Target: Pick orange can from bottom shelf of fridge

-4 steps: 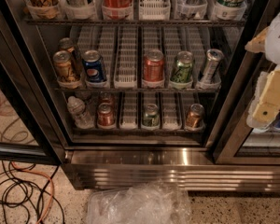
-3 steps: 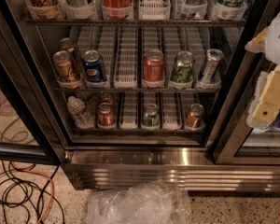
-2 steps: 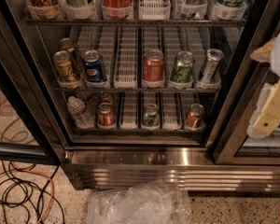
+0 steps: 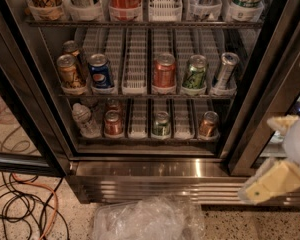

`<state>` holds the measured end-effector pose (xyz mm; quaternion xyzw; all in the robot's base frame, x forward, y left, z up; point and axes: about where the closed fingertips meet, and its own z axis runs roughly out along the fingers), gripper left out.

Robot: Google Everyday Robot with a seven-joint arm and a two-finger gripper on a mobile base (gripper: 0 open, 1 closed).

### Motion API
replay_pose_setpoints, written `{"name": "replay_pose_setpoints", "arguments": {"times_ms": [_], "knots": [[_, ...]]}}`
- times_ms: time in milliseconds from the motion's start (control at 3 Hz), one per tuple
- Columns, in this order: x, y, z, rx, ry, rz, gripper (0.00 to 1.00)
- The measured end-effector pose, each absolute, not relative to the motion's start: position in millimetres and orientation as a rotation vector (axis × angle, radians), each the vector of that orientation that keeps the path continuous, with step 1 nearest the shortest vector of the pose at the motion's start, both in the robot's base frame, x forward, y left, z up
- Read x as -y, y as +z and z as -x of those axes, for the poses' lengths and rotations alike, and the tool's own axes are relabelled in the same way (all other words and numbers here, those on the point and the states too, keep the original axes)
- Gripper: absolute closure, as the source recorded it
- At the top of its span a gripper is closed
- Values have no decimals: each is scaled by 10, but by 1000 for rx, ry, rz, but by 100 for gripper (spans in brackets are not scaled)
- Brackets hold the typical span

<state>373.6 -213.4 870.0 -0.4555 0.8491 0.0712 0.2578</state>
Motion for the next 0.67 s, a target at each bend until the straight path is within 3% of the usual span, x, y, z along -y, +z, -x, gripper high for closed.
{"name": "replay_pose_setpoints", "arguments": {"times_ms": [333, 667], "knots": [[1674, 7886, -3751, -2238, 453, 1162, 0], [894, 7572, -3891, -2055, 731, 1201, 0]]}}
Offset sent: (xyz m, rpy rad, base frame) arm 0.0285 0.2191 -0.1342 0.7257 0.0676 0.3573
